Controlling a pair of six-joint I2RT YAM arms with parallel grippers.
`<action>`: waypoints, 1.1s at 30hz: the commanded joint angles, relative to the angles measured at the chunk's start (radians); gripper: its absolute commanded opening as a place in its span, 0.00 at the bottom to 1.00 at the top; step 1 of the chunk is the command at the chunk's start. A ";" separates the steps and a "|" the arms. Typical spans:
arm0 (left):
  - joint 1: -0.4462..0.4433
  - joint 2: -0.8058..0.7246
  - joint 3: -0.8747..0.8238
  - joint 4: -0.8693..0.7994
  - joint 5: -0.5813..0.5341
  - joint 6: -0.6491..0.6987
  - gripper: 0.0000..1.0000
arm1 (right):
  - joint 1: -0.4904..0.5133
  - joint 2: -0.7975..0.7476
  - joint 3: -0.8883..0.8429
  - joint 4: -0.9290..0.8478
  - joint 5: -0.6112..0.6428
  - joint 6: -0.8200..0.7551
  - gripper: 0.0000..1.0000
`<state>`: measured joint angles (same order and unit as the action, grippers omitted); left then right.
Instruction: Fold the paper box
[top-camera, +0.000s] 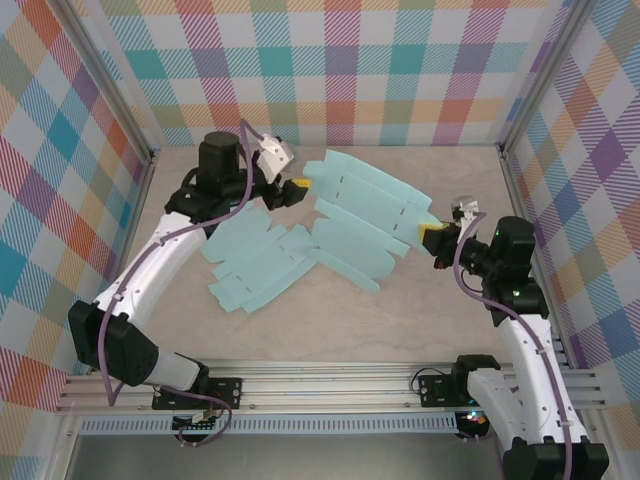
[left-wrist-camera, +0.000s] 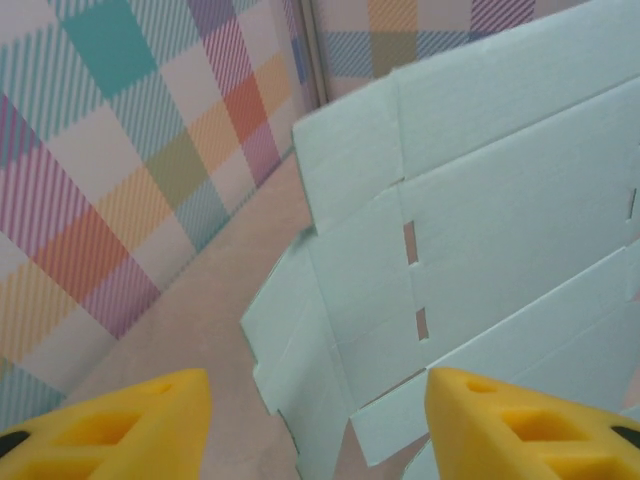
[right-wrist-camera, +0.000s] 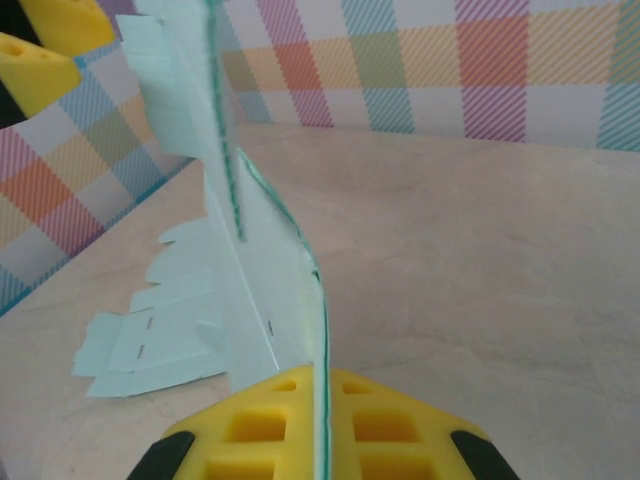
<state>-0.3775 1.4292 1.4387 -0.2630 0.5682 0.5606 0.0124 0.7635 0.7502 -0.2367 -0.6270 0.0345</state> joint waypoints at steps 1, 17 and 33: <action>0.006 -0.023 0.085 0.019 0.068 0.082 0.63 | 0.008 0.003 0.055 -0.016 -0.076 -0.033 0.00; 0.002 0.197 0.373 -0.100 0.287 0.374 0.72 | 0.264 0.117 0.291 -0.265 0.078 -0.191 0.00; 0.006 0.251 0.528 -0.551 0.274 0.771 0.68 | 0.434 0.242 0.465 -0.378 0.196 -0.292 0.00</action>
<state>-0.3771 1.6672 1.9408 -0.6674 0.8047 1.2121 0.4362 1.0065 1.1694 -0.6094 -0.4328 -0.2211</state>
